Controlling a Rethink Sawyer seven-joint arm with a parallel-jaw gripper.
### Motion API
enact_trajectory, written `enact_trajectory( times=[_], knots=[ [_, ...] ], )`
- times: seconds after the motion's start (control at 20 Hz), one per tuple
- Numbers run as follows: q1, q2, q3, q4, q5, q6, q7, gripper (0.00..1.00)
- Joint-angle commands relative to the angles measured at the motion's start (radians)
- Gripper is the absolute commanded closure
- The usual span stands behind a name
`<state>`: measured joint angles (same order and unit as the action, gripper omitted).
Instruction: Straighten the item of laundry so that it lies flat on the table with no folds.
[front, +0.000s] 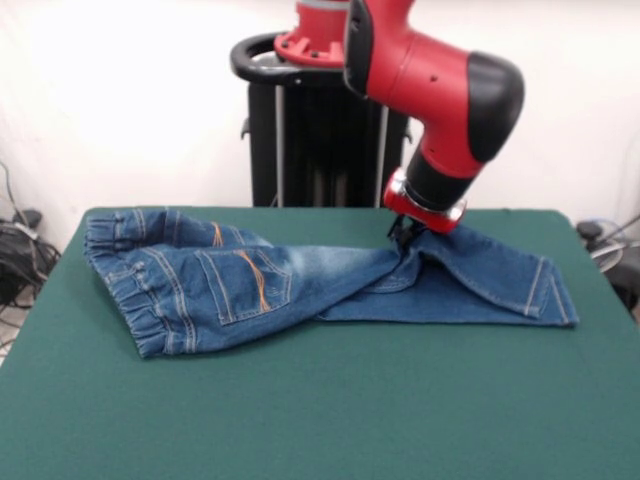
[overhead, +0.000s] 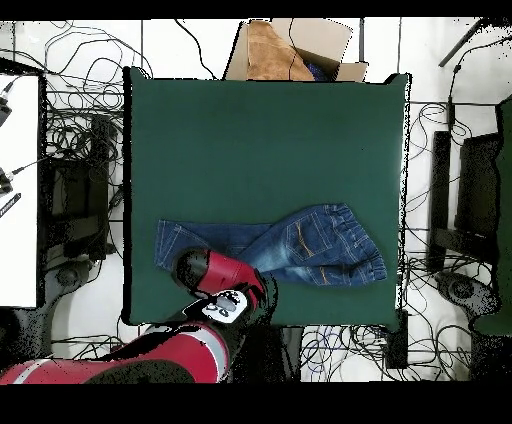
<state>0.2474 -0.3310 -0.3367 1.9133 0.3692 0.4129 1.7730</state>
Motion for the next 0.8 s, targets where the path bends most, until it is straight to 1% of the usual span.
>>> enact_trajectory(
  times=[0.05,0.3,0.55,0.8],
  knots=[
    [-0.003,-0.027,0.076,-0.034,-0.019,0.094,0.155,1.00],
    [-0.017,-0.058,0.083,-0.024,-0.023,0.093,0.153,1.00],
    [-0.028,-0.071,0.076,-0.040,-0.025,0.089,0.159,1.00],
    [-0.027,-0.099,0.060,-0.054,-0.021,0.113,0.172,1.00]
  ],
)
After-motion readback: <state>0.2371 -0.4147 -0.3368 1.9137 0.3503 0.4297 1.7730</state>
